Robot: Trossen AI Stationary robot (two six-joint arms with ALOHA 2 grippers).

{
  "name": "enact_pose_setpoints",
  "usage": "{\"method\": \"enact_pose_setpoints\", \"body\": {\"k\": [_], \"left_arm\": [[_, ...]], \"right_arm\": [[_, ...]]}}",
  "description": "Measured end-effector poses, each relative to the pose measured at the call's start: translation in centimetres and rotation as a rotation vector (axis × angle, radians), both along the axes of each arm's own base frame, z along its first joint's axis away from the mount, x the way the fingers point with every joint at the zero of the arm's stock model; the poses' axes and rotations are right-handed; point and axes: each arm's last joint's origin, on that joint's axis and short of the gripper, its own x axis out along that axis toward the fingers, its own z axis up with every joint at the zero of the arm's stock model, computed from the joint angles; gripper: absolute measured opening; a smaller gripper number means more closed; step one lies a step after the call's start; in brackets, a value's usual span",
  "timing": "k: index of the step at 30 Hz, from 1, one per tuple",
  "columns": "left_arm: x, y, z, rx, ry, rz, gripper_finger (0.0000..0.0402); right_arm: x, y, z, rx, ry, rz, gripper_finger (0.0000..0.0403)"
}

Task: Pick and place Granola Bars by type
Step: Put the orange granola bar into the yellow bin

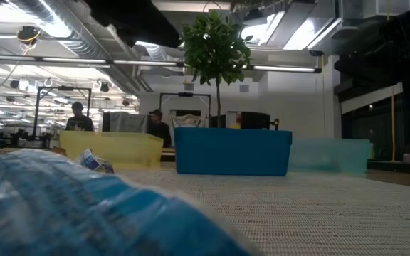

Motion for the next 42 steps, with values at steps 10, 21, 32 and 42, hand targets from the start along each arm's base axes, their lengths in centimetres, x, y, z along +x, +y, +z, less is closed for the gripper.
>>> {"method": "enact_pose_setpoints", "body": {"k": [10,21,32,42], "left_arm": [[0.5,0.5,0.4,0.043,-0.044,0.005,0.0047],[1.7,0.5,-1.1,0.041,-0.023,-0.034,0.0040],[0.6,-1.2,-5.2,-0.194,0.305,-0.111,0.0037],[-2.8,-3.0,-5.1,-0.337,0.531,0.007,0.0027]], "right_arm": [[0.0,0.0,0.0,0.000,0.000,0.000,0.0024],[0.0,0.0,0.0,0.000,0.000,0.000,0.0024],[0.0,0.0,0.0,0.000,0.000,0.000,0.0024],[0.0,0.0,0.0,0.000,0.000,0.000,0.0024]]}}
